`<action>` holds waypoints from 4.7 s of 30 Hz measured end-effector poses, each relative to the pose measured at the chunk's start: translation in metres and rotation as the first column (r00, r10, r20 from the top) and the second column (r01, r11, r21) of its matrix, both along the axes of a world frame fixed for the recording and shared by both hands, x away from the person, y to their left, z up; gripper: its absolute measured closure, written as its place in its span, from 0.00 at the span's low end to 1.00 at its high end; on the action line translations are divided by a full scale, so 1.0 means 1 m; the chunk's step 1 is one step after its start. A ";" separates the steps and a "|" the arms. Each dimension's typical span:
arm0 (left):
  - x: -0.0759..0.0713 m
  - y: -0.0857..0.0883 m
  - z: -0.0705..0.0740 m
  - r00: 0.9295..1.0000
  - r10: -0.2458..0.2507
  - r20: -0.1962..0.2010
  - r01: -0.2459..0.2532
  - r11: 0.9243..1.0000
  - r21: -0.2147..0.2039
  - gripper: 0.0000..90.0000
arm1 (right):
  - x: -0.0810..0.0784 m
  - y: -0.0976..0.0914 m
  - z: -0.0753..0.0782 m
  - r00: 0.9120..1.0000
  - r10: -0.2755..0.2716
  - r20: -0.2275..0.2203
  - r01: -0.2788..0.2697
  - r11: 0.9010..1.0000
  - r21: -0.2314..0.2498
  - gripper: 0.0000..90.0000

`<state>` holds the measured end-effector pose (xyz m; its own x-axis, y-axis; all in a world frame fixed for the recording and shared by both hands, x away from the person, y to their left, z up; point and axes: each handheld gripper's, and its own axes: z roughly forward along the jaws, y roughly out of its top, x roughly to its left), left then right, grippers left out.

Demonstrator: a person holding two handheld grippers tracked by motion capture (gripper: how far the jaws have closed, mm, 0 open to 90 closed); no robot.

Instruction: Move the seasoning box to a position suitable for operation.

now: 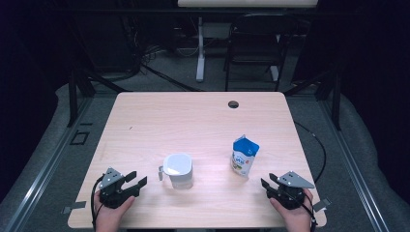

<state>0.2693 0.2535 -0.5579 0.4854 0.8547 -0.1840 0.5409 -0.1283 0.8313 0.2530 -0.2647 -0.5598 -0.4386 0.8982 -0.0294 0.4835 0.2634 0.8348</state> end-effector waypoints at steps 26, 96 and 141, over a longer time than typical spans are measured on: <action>-0.024 -0.036 0.013 0.992 -0.115 0.052 0.112 0.992 0.062 0.55 | -0.010 0.028 0.003 0.997 0.061 0.043 -0.060 0.998 -0.022 0.60; 0.015 -0.071 0.005 0.989 -0.144 0.028 0.136 0.971 0.197 0.79 | -0.012 0.025 -0.002 0.998 0.060 0.018 -0.061 0.997 0.054 0.58; -0.028 -0.093 0.016 0.958 -0.286 -0.019 0.287 0.951 0.116 0.67 | -0.017 0.083 0.006 0.959 0.284 0.005 -0.284 0.959 0.001 0.66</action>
